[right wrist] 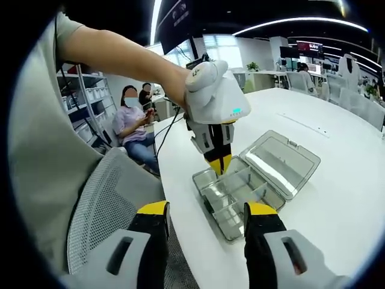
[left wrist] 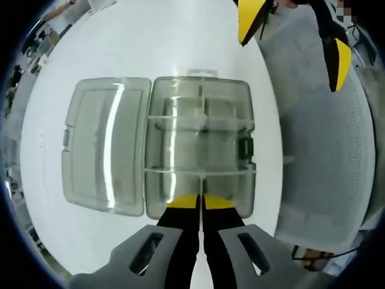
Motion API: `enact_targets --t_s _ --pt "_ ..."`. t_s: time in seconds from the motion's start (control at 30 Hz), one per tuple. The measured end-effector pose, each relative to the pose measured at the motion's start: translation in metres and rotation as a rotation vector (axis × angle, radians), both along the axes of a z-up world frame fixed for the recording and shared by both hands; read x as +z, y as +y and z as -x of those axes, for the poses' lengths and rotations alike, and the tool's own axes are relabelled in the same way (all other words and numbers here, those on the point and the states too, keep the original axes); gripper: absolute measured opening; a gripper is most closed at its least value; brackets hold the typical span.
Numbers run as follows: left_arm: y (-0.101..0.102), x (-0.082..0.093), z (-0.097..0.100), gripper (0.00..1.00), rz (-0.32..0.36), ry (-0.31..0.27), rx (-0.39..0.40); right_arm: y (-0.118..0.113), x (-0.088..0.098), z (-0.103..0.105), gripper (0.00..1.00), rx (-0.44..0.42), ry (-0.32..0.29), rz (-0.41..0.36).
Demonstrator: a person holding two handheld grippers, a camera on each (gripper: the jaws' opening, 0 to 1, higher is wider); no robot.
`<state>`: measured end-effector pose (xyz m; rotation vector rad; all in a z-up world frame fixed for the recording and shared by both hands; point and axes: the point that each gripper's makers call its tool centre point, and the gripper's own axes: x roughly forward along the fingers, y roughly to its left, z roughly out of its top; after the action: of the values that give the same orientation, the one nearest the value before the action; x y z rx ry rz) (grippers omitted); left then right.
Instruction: Insert the divider into the dual guide fixture by aligning both edges with the guide slots and pushing it downward to the bottom, including one-sided entry, uneven engagement, binding, and posture correction.
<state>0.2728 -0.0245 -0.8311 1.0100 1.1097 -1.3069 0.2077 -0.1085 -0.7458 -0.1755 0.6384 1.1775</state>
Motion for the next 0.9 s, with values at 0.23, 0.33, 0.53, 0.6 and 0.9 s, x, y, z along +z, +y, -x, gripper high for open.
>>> enact_targets --t_s 0.23,0.33,0.53,0.6,0.9 --pt "0.0005 -0.0033 0.0009 0.0 -0.005 -0.004 0.001 -0.0001 -0.0008 0.0018 0.46 0.0 0.006 0.0" --pt "0.0005 -0.0029 0.001 0.0 0.0 -0.001 0.007 -0.0001 -0.0013 0.0018 0.46 -0.001 0.008 0.001" --pt "0.0002 -0.0036 0.0016 0.0 -0.005 0.01 0.02 0.0002 -0.0011 0.0023 0.46 0.003 0.007 0.0" --pt "0.0001 -0.0035 0.0017 0.0 -0.002 0.018 0.029 -0.0001 -0.0009 0.0022 0.46 0.003 0.006 0.001" --pt "-0.0001 -0.0047 0.0035 0.0 -0.013 0.025 0.043 0.0015 -0.0031 0.0046 0.46 0.004 0.013 0.003"
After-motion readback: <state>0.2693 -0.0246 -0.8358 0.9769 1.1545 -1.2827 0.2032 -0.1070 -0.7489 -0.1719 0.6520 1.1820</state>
